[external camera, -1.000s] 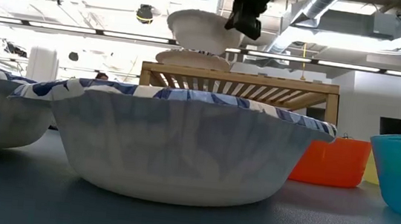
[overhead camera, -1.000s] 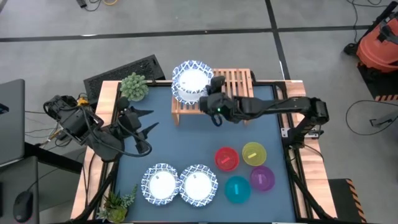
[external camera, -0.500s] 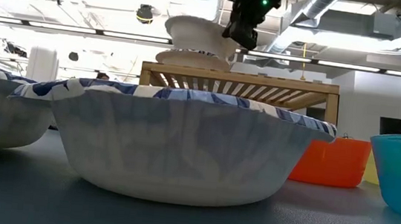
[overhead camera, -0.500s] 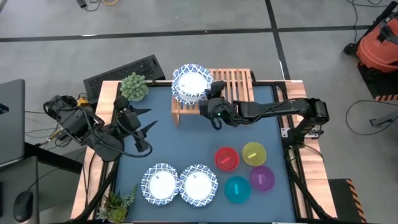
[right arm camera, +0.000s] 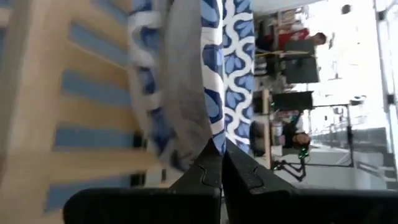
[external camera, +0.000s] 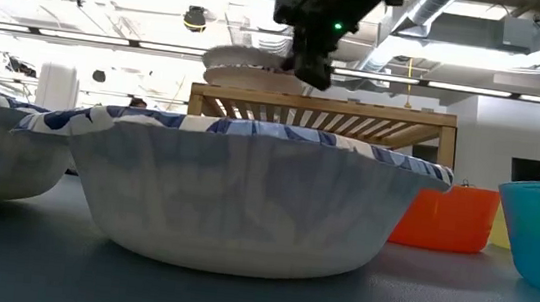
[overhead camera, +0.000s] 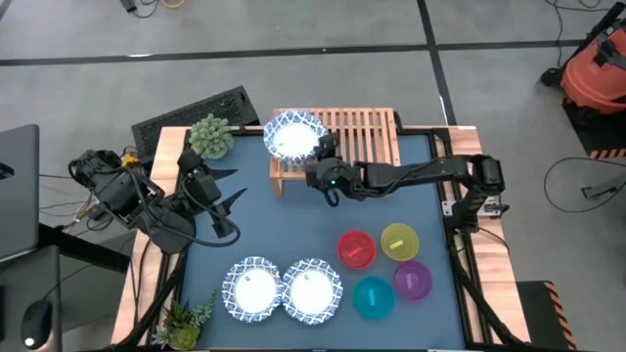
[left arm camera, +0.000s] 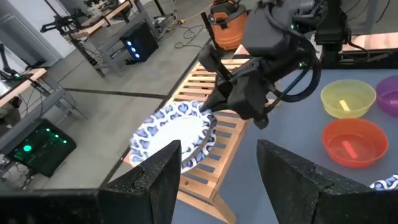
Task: Place and stack bowls onto a shelf
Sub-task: Stack the top white patterned bowl on top of the white patterned bowl on the shelf
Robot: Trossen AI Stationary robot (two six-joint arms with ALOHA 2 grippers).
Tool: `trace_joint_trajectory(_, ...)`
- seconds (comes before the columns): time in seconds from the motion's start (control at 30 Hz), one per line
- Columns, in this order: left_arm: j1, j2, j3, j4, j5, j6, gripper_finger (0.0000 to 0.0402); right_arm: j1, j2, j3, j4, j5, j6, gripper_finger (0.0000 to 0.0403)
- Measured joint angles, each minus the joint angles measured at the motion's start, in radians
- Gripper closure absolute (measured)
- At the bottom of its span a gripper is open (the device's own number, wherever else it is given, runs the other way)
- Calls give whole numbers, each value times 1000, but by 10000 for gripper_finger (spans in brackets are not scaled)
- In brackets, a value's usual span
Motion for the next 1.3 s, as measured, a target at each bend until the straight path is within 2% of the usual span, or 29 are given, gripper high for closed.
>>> trace_joint_trajectory(0.23,0,0,0,-1,0,4,205,-10,-13,-4,-10,10,-22,345)
trace_joint_trajectory(0.43,0,0,0,-27,-2,5,205,-25,-16,-4,-13,5,-24,338)
trace_joint_trajectory(0.77,0,0,0,-41,-3,-12,205,-29,-65,-3,-17,-116,-47,325)
trace_joint_trajectory(0.9,0,0,0,-41,-3,-12,205,-36,-103,-3,-52,-128,-38,291)
trace_joint_trajectory(1.13,0,0,0,-42,-5,-14,205,-72,-144,-2,-130,-203,69,204)
trace_joint_trajectory(1.3,0,0,0,-42,-5,-14,205,-90,-145,-2,-159,-232,70,156)
